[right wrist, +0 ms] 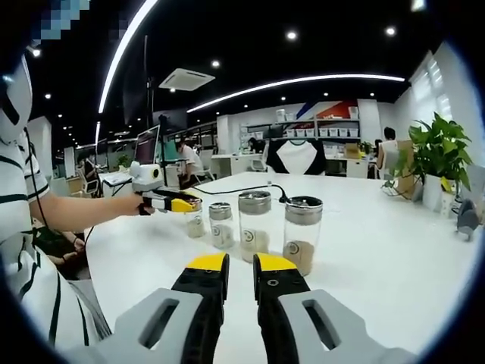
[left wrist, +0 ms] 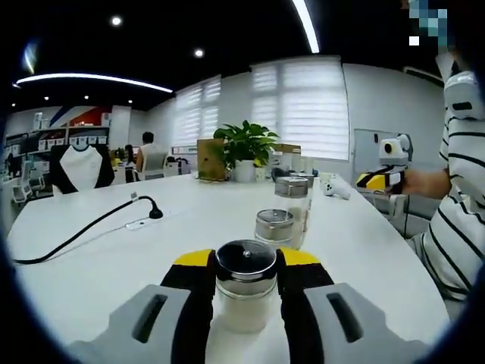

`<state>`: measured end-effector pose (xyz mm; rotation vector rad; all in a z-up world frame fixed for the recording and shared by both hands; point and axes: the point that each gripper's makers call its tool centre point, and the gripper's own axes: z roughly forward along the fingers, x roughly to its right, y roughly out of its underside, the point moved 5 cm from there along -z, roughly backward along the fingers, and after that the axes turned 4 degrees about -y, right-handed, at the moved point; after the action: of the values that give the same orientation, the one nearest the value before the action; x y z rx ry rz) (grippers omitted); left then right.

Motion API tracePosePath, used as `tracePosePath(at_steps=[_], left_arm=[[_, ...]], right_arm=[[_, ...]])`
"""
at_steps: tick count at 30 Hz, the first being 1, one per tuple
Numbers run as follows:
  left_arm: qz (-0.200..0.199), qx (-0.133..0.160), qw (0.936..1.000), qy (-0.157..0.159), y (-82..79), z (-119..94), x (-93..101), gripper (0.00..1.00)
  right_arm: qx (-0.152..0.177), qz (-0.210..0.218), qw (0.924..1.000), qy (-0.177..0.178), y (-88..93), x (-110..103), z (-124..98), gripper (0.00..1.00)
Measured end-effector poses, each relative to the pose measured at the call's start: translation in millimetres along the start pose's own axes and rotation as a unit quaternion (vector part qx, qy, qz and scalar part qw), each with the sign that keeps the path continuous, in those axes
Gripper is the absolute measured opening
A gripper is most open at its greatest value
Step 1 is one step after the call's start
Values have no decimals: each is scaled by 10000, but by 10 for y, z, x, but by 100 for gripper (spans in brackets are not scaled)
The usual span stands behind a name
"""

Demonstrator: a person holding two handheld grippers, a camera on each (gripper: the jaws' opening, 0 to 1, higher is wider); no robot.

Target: Rotate the seasoning bottle until the label or dispensing opening points toward the visible target arrow and the bottle remains upright within the marked orientation range

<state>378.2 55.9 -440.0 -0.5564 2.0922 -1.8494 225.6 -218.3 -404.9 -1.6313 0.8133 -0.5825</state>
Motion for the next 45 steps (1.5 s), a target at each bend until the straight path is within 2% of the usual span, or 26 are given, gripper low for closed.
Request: tracePosePath(at_steps=[2, 4, 7, 9, 11, 13, 15, 16, 17, 21, 22, 24, 25, 28, 32, 35, 37, 42, 45], left_arm=[[-43, -2, 10000, 30, 17, -6, -27, 33], [-286, -81, 9994, -156, 37, -12, -67, 34], [-174, -20, 9995, -262, 26, -26, -49, 38], [-341, 121, 9984, -438, 6, -42, -53, 40], [-231, 114, 9975, -656, 12, -52, -65, 39], [-136, 45, 9946, -1032, 37, -63, -83, 39], [-216, 85, 9931, -1151, 52, -45, -19, 38], [-421, 277, 9897, -1337, 40, -33, -7, 40], [-458, 349, 9877, -1452, 39, -31, 0, 41], [-348, 405, 9743, -2189, 30, -29, 69, 39], [-435, 404, 9714, -2298, 35, -34, 32, 40], [-875, 404, 9641, -2474, 59, -17, 51, 40], [-791, 463, 9590, -2682, 42, -28, 37, 40], [-498, 551, 9523, -2960, -17, -42, 56, 40], [-369, 599, 9475, -3121, -63, -30, 94, 40], [-303, 489, 9437, -3256, -37, -25, 80, 41], [-313, 521, 9423, -3293, -40, -31, 81, 41], [-208, 456, 9432, -3284, -34, 1, 129, 36], [-300, 455, 9445, -3239, -32, 9, 133, 34]], right_arm=[[12, -13, 10000, -6, -14, -10, 5, 10], [23, -29, 10000, -16, -25, -24, 13, 11], [18, -37, 10000, -33, -22, -39, 19, 11], [44, -4, 10000, -64, -20, -52, 22, 12], [63, 20, 9999, -79, -20, -62, 23, 12], [77, 9, 9999, -93, -24, -73, 22, 12], [109, 18, 9999, -106, -32, -83, 15, 12], [134, 23, 9999, -106, -36, -84, 8, 12], [155, 38, 9998, -105, -37, -83, 4, 12], [180, 73, 9998, -77, -26, -68, -18, 12], [188, 80, 9998, -74, -23, -65, -25, 12], [188, 139, 9997, -64, -19, -61, -40, 12], [199, 146, 9997, -70, -20, -64, -46, 12], [222, 134, 9997, -53, -24, -67, -59, 12], [246, 165, 9996, -35, -14, -54, -74, 12], [257, 198, 9995, -3, -3, -34, -83, 12], [273, 203, 9994, 8, -5, -29, -87, 12], [276, 197, 9994, 21, -5, -19, -96, 12], [273, 192, 9994, 25, -5, -14, -102, 12]])
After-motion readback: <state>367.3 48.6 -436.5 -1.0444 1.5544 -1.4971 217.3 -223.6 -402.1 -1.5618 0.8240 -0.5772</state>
